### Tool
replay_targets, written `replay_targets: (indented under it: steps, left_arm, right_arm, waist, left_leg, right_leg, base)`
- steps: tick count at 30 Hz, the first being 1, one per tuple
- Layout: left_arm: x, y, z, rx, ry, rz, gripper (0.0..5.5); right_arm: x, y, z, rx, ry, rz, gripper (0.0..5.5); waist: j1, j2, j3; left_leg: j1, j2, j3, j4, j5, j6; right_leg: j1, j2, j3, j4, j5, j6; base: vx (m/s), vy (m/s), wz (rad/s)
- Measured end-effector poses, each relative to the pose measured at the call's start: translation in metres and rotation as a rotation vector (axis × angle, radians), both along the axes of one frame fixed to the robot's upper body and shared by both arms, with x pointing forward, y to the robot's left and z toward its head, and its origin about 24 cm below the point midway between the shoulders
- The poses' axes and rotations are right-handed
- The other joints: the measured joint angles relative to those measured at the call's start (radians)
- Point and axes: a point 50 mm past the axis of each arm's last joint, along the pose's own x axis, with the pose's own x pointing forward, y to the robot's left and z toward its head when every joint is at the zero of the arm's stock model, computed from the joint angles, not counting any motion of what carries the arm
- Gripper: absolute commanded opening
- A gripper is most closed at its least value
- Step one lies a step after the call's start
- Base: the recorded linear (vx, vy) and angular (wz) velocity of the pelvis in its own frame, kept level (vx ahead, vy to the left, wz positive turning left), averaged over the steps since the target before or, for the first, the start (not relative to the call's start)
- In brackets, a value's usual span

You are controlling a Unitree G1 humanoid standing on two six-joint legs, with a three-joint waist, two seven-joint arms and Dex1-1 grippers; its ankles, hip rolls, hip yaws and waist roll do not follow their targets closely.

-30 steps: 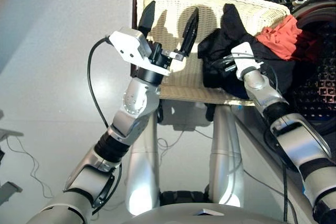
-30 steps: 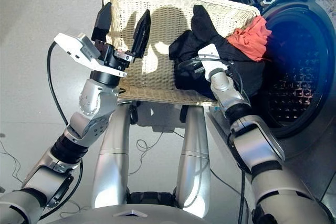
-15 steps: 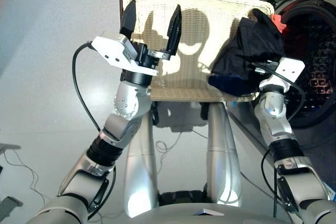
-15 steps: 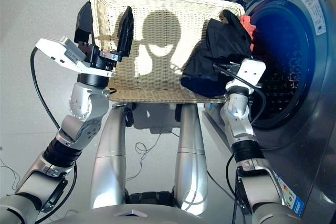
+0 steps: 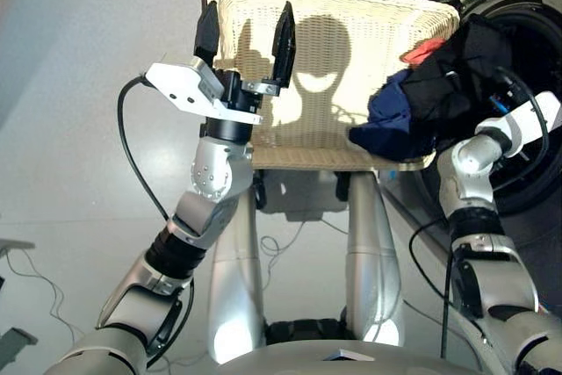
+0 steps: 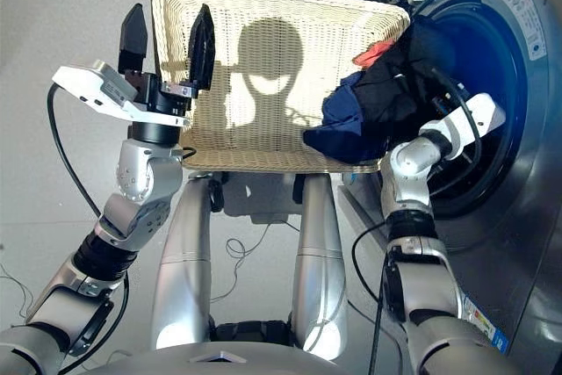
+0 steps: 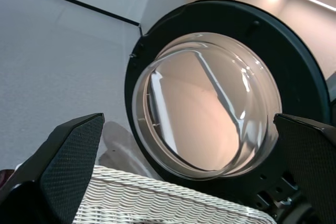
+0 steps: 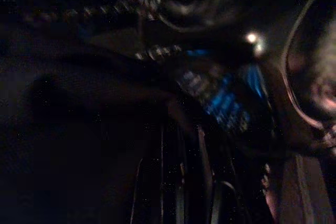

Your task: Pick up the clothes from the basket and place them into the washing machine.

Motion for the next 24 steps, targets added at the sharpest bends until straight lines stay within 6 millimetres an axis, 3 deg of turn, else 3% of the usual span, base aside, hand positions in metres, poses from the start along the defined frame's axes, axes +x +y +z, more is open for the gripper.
replay_targets:
  steps: [6, 17, 24]
  left_arm:
    - [-0.001, -0.001, 0.001, 0.034, -0.011, -0.015, 5.50]
    - [-0.001, 0.002, 0.003, 0.034, -0.004, -0.034, 5.50]
    - [-0.001, 0.004, 0.004, 0.034, -0.001, -0.038, 5.50]
  right_arm:
    - [-0.010, -0.057, 0.015, 0.106, 0.012, -0.127, 0.00]
    - [-0.007, -0.071, 0.024, 0.348, -0.153, -0.083, 0.00]
    - [-0.010, -0.082, 0.024, 0.470, -0.240, -0.065, 0.00]
  waist:
    - [0.029, 0.000, 0.000]
    - [0.038, 0.000, 0.000]
    - [0.051, 0.000, 0.000]
  left_leg:
    - [-0.001, -0.003, -0.001, 0.003, -0.001, 0.001]
    - [-0.025, -0.018, 0.005, 0.027, -0.002, 0.023]
    - [-0.032, -0.031, 0.015, 0.036, -0.011, 0.040]
  right_leg:
    - [0.001, -0.002, -0.002, 0.001, -0.002, 0.002]
    - [0.002, -0.017, 0.001, -0.002, -0.005, 0.020]
    - [0.002, -0.019, 0.027, -0.009, -0.006, 0.041]
  base:
    - [0.000, 0.000, 0.000]
    - [0.000, 0.000, 0.000]
    - [0.000, 0.000, 0.000]
